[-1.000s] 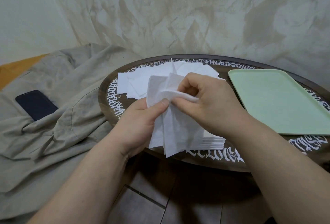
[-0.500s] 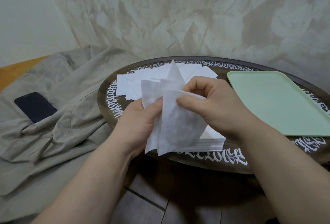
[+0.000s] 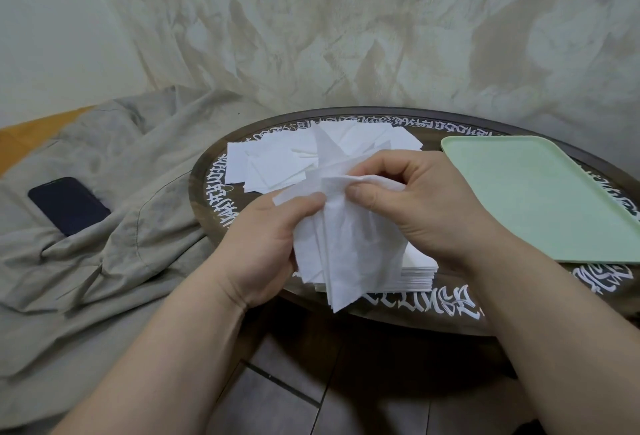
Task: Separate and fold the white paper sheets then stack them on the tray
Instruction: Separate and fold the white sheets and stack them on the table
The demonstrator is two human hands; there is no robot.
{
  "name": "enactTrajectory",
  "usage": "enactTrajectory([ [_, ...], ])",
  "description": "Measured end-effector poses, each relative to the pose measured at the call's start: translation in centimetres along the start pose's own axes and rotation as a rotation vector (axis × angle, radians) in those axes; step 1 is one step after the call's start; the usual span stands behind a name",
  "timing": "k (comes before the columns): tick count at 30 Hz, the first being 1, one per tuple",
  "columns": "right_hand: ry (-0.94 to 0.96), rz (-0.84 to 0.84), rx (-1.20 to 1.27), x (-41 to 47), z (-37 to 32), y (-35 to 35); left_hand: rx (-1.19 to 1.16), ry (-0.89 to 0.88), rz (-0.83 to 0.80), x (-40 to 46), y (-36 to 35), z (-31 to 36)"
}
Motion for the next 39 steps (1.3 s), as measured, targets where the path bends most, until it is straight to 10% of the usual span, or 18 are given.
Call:
enactTrajectory([
  [32,0.019,0.057,-0.021,0.1,-0.1,-0.6,0.281,-0.18,-0.085,-0.3,-0.7,0.6],
  [39,0.464,0.178,-0.417,-0.4,-1.9,-0.8,0.443,-0.295,-0.073,0.0,-0.4,1.0],
])
Point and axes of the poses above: each hand's wrist, its own x-axis towards the middle knuckle, its own y-axis out of the back of the hand, z = x × y, the point moved 7 cm from there along x, towards the middle knuckle, and after that the axes turned 10 degrees about z, right-handed, at the moved point
